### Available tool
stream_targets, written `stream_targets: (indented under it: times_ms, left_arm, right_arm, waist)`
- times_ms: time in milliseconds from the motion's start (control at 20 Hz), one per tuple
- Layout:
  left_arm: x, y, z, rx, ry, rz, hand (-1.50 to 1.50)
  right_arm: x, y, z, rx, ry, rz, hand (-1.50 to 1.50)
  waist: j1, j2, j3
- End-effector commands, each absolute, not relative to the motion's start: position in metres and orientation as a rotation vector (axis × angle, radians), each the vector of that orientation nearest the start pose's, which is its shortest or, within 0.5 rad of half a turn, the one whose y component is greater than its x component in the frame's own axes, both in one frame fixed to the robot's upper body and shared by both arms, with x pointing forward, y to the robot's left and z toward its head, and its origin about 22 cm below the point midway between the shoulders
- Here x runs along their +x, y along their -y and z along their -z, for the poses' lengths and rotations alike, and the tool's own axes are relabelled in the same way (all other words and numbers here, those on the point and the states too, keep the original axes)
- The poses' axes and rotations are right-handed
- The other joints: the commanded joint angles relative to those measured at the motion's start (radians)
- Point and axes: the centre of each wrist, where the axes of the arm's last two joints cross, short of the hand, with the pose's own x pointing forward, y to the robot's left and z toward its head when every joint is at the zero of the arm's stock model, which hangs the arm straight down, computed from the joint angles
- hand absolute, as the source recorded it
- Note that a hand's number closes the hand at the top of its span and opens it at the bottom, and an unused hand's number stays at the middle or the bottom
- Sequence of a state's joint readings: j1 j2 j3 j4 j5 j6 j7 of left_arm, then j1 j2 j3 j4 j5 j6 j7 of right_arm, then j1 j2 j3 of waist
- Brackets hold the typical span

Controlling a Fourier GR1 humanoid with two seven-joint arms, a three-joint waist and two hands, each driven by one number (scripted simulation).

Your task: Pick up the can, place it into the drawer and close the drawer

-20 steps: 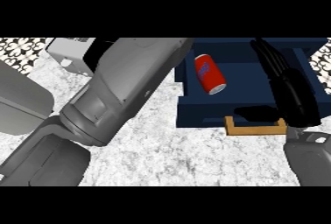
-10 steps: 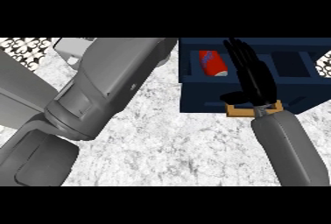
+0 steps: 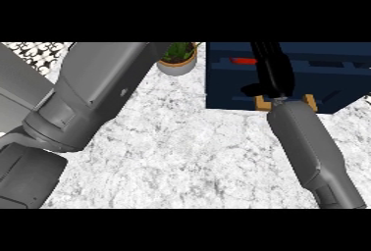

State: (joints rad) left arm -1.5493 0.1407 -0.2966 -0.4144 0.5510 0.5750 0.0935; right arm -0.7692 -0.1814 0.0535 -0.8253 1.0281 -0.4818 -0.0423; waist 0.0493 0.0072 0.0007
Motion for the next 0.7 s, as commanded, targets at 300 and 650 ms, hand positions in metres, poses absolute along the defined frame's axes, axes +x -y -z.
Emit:
stream_targets:
  times_ms: [300, 650]
  left_arm:
    - [0.452, -0.068, -0.263, 0.067, 1.708, -0.006, -1.5]
    - [0.448, -0.087, -0.26, 0.067, 1.701, 0.014, -1.5]
  right_arm:
    - [0.451, 0.181, -0.095, -1.302, 1.777, -0.843, -1.5]
    - [0.464, 0.175, -0.115, -1.359, 1.791, -0.809, -1.5]
  waist:
    - [0.039, 0.008, 0.0]
    - [0.069, 0.012, 0.0]
